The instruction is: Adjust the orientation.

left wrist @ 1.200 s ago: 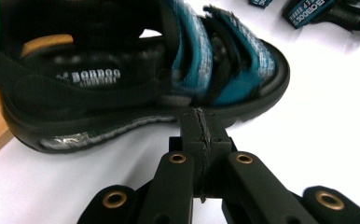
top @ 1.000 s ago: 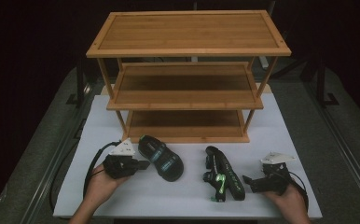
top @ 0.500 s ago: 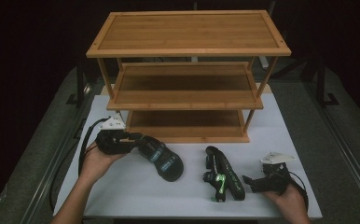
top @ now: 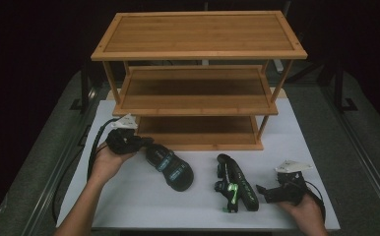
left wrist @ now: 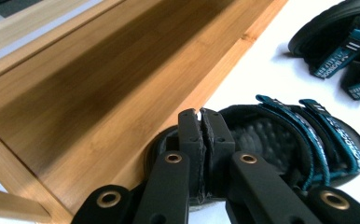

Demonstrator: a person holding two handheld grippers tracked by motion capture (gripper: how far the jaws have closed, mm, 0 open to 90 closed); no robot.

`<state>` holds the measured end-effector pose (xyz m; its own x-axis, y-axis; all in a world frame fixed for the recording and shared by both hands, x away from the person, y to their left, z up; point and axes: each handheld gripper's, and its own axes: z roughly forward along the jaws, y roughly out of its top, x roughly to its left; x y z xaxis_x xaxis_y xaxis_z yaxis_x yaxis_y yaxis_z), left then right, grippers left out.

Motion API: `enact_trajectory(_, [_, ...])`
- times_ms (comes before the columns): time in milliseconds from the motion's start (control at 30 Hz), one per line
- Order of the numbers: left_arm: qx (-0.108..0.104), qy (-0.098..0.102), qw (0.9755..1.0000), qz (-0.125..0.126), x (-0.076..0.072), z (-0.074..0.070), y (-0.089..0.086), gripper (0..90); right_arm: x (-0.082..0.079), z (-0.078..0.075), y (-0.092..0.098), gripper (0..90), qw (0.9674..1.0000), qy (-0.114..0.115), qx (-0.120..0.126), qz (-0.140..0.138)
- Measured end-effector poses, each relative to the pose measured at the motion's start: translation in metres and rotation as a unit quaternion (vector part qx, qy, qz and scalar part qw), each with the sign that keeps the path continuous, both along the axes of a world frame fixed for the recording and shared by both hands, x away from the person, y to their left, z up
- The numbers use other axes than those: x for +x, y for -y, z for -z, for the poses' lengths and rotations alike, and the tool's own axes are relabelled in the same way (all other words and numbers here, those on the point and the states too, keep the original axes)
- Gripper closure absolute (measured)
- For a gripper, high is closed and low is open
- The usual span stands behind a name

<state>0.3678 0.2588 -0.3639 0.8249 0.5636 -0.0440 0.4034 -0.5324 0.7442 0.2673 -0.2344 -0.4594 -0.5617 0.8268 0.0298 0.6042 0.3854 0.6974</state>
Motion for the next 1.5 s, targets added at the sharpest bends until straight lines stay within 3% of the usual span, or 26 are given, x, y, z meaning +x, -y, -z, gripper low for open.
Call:
enact_trajectory(167, [-0.001, -0.009, 0.9999, -0.005, -0.009, -0.005, -0.005, 88.3, 0.0, 0.0, 0.0, 0.8, 1.0, 0.0, 0.0, 0.0])
enact_trajectory(333, [-0.009, -0.023, 0.9997, -0.001, -0.037, -0.006, -0.018, 88.2, 0.0, 0.0, 0.0, 0.8, 1.0, 0.0, 0.0, 0.0])
enact_trajectory(367, [-0.009, -0.023, 0.9997, -0.001, -0.037, -0.006, -0.018, 88.3, 0.0, 0.0, 0.0, 0.8, 1.0, 0.0, 0.0, 0.0])
enact_trajectory(400, [-0.015, -0.029, 0.9995, 0.001, -0.05, -0.004, -0.022, 88.2, 0.0, 0.0, 0.0, 0.7, 1.0, 0.0, 0.0, 0.0])
enact_trajectory(467, [-0.014, -0.031, 0.9994, 0.003, -0.054, -0.004, -0.024, 88.2, 0.0, 0.0, 0.0, 0.8, 1.0, 0.0, 0.0, 0.0])
enact_trajectory(567, [-0.021, -0.037, 0.9991, 0.007, -0.078, 0.002, -0.028, 88.2, 0.0, 0.0, 0.0, 0.7, 1.0, 0.0, 0.0, 0.0])
enact_trajectory(700, [-0.024, -0.034, 0.9991, 0.005, -0.085, 0.006, -0.031, 88.0, 0.0, 0.0, 0.0, 0.8, 1.0, -0.001, 0.0, 0.0])
enact_trajectory(733, [-0.039, -0.037, 0.9985, 0.005, -0.085, 0.01, -0.033, 87.7, 0.0, 0.0, 0.0, 0.8, 1.0, 0.0, 0.0, 0.0])
enact_trajectory(800, [-0.045, -0.038, 0.9982, 0.005, -0.084, 0.01, -0.035, 87.5, 0.0, 0.0, 0.0, 0.8, 1.0, -0.001, 0.0, 0.0])
enact_trajectory(933, [-0.06, -0.024, 0.9979, 0.002, -0.081, 0.004, -0.042, 78.5, 0.0, 0.0, 0.0, 0.8, 1.0, 0.0, -0.001, 0.0])
enact_trajectory(1033, [-0.07, -0.012, 0.9974, -0.013, -0.076, 0.0, -0.053, 77.6, 0.0, 0.0, 0.0, 0.8, 1.0, 0.0, -0.001, 0.0])
enact_trajectory(1133, [-0.063, -0.012, 0.9975, -0.03, -0.066, 0.004, -0.063, 89.4, 0.0, 0.0, 0.0, 0.8, 1.0, 0.0, -0.001, 0.0])
enact_trajectory(1200, [-0.052, -0.022, 0.9976, -0.039, -0.058, 0.013, -0.064, 90.0, 0.0, 0.0, 0.0, 0.8, 1.0, 0.0, -0.001, 0.0])
enact_trajectory(1267, [-0.021, -0.028, 0.9983, -0.046, -0.048, 0.028, -0.06, 90.0, 0.0, 0.0, 0.0, 0.8, 1.0, 0.0, -0.001, 0.0])
enact_trajectory(1333, [-0.017, -0.04, 0.9978, -0.049, -0.042, 0.043, -0.055, 90.0, 0.0, 0.0, 0.0, 0.8, 1.0, 0.0, -0.001, 0.0])
enact_trajectory(1367, [-0.017, -0.04, 0.9978, -0.049, -0.042, 0.043, -0.055, 90.0, 0.0, 0.0, 0.0, 0.8, 1.0, 0.0, -0.001, 0.0])
enact_trajectory(1400, [0.003, -0.05, 0.9978, -0.043, -0.037, 0.052, -0.049, 90.0, 0.0, 0.0, 0.0, 0.8, 1.0, 0.0, -0.001, 0.0])
enact_trajectory(1500, [0.012, -0.056, 0.998, -0.027, -0.036, 0.058, -0.041, 90.0, 0.0, 0.0, 0.0, 0.8, 1.0, 0.0, -0.001, 0.0])
